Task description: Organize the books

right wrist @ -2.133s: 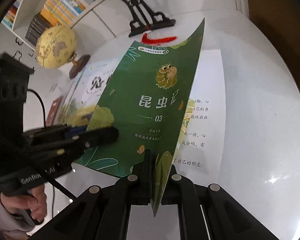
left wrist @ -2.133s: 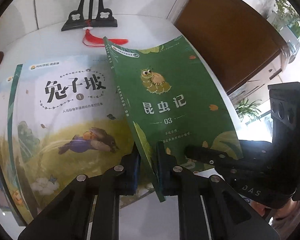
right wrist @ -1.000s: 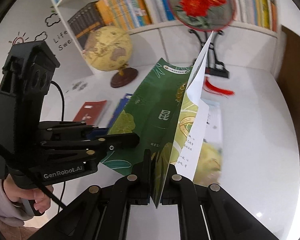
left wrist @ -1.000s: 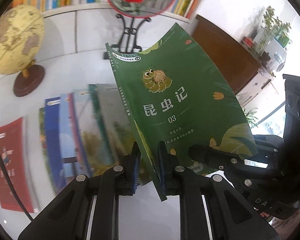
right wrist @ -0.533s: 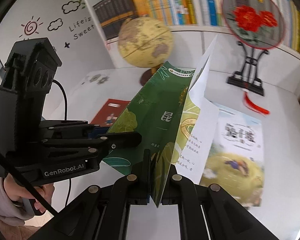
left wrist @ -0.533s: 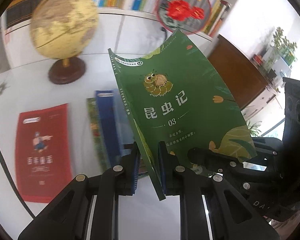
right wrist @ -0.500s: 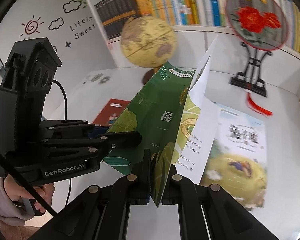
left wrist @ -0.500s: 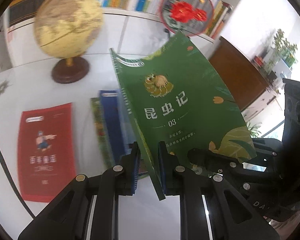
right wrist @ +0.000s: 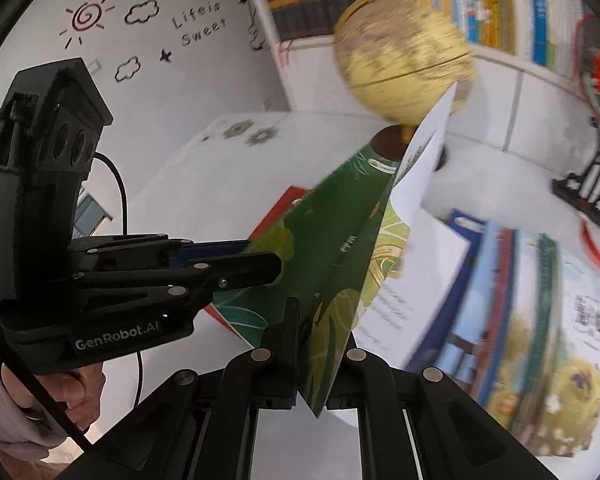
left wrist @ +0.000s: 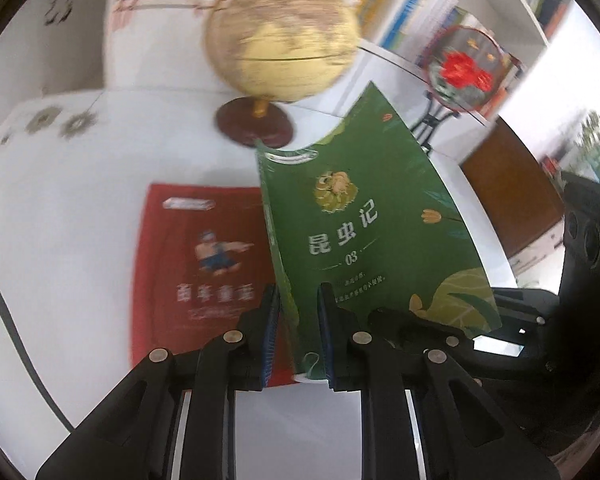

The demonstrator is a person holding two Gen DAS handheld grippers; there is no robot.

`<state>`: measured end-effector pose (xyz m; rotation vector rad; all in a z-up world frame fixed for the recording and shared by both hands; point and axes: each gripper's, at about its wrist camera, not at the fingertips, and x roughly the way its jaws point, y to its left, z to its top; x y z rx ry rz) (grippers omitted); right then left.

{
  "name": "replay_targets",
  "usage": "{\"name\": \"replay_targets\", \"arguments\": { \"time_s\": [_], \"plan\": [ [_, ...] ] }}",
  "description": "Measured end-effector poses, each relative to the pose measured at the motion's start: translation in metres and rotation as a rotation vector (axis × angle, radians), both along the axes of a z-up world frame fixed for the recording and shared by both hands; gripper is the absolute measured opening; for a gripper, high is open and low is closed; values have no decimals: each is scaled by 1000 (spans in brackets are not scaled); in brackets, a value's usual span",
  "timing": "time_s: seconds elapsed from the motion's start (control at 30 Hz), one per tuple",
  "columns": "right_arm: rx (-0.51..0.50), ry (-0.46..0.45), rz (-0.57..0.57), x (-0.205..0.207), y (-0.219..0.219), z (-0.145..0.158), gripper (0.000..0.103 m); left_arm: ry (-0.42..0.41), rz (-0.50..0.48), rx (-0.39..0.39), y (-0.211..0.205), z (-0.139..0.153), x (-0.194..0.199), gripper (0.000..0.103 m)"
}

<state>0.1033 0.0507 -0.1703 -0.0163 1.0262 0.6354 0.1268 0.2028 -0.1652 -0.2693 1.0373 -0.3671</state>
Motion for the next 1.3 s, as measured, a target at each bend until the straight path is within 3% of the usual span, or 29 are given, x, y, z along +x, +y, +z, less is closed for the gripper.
{"name": "replay_targets", "arguments": {
  "time_s": [0.07,0.17,0.27,0.47,0.67,0.83,1.0,1.13,1.3],
  "plan": [
    [2,9,30,2,18,-7,8,-18,-4,-63,11,2,-3,14],
    [-32,0,116,0,53,-13,7,-73,-13,47,11,8,-5,14],
    [-25,13,130,0,67,-21,7,-15,46,32,37,-5,0,16],
    [71,147,-27,12,34,-47,5,92,123,53,74,-43,9,17],
    [90,186,-46,13,26,-51,5,208,186,91,97,-83,23,17],
    [29,235,-71,17,24,-64,7,207,171,112,100,-88,30,17],
    [65,318,-160,30,-3,-79,14,225,125,145,94,-98,44,19],
    [0,331,-168,46,-11,-87,17,214,126,138,95,-101,56,27],
    [-73,351,-190,66,-17,-106,18,196,126,139,99,-101,73,28]
  ]
}}
